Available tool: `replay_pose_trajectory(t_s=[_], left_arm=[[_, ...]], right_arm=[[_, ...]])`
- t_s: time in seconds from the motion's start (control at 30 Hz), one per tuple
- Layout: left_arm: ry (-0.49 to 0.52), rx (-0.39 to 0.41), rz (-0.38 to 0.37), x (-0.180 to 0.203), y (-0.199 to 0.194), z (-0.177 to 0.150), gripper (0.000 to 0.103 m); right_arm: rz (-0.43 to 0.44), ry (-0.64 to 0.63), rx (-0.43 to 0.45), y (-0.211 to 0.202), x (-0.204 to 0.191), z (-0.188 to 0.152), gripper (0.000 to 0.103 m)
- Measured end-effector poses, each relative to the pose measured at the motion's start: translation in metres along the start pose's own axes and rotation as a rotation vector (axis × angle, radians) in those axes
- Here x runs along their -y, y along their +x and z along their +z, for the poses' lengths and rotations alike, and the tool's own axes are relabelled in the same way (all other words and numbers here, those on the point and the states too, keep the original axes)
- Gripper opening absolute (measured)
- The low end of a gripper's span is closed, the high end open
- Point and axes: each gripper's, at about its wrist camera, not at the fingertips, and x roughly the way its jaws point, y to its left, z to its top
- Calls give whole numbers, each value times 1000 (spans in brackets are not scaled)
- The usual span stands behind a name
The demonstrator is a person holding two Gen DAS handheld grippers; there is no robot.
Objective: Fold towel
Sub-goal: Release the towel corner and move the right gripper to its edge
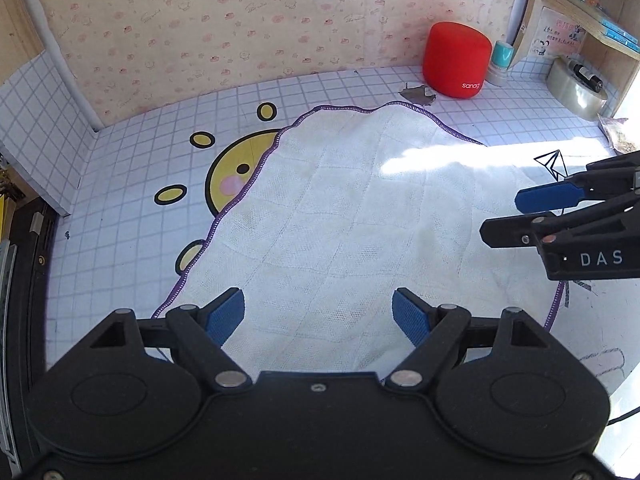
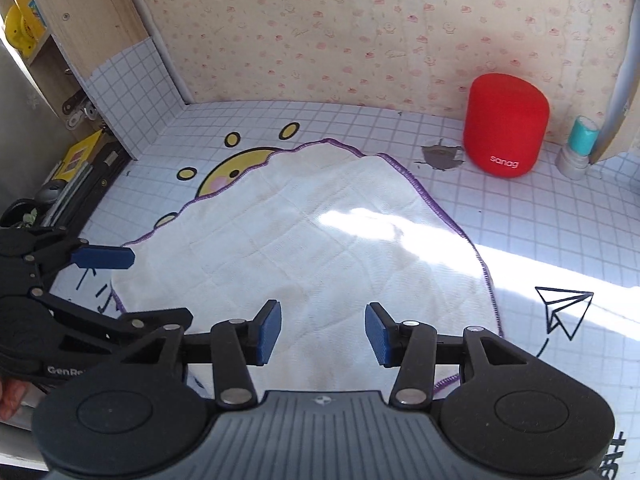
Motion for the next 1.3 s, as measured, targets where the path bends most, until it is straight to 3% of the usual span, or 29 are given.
replay_pose_trajectory(t_s=[0.43, 1.07, 1.3], left_arm=[[16, -25, 11, 7, 14, 5, 82], [-28, -61, 53, 7, 26, 7, 82], [-22, -54, 40, 13, 28, 10, 82]], right_arm=[[-15, 107, -52, 24, 38, -1, 50], [-36, -30, -46, 56, 48, 42, 69], [-18, -18, -25, 41, 51, 43, 69]])
